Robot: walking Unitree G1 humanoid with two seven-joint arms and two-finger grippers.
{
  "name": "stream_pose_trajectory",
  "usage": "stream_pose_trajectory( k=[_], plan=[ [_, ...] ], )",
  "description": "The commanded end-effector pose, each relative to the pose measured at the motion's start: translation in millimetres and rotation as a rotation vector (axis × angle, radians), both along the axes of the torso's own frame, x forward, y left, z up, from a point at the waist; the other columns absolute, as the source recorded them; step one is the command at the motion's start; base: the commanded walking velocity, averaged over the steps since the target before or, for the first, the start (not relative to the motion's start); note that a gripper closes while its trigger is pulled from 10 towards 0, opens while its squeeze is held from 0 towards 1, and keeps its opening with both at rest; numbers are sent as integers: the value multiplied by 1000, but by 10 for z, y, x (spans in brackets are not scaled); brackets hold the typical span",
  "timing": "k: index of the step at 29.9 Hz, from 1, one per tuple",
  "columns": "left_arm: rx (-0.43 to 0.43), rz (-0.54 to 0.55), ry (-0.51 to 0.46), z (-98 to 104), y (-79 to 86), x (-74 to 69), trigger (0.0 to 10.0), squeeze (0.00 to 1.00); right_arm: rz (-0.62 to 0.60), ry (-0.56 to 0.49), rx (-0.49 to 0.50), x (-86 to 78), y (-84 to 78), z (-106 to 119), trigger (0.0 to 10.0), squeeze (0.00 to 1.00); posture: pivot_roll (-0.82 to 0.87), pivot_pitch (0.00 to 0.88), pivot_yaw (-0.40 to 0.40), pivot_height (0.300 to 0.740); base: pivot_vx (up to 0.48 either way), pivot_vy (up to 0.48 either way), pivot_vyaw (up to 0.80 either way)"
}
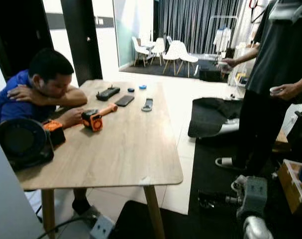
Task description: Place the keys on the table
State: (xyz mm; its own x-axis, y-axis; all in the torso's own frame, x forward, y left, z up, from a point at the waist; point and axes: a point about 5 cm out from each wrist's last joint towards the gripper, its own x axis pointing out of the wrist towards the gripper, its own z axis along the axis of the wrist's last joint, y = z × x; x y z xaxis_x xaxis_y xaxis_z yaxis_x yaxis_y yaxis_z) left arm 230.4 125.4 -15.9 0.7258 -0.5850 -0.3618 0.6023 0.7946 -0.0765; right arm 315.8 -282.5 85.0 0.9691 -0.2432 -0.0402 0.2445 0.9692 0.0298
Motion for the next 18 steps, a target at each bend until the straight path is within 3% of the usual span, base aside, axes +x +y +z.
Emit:
stream_pose_trajectory(
  k=[1,8,10,14,17,18],
  plan=[
    [33,-52,11,22,-7,13,10000,0,28,-23,11,120,35,147,10000,0,65,6,-12,740,0,0,0],
    [26,-73,-7,127,-14,93,10000,0,167,-55,42,402,253,445,10000,0,68,7,-11,740,0,0,0],
    [76,-70,-17,167,16,150,10000,0,246,-35,56,545,404,563,10000,0,66,17,-2,740,0,0,0],
    [122,-28,-30,196,68,221,10000,0,314,-8,67,660,565,653,10000,0,65,23,-2,740,0,0,0],
    [141,20,-41,232,115,279,10000,0,475,34,63,764,905,717,10000,0,65,32,-2,740,0,0,0],
    [141,20,-41,232,115,279,10000,0,475,34,63,764,905,717,10000,0,65,32,-2,740,0,0,0]
  ],
)
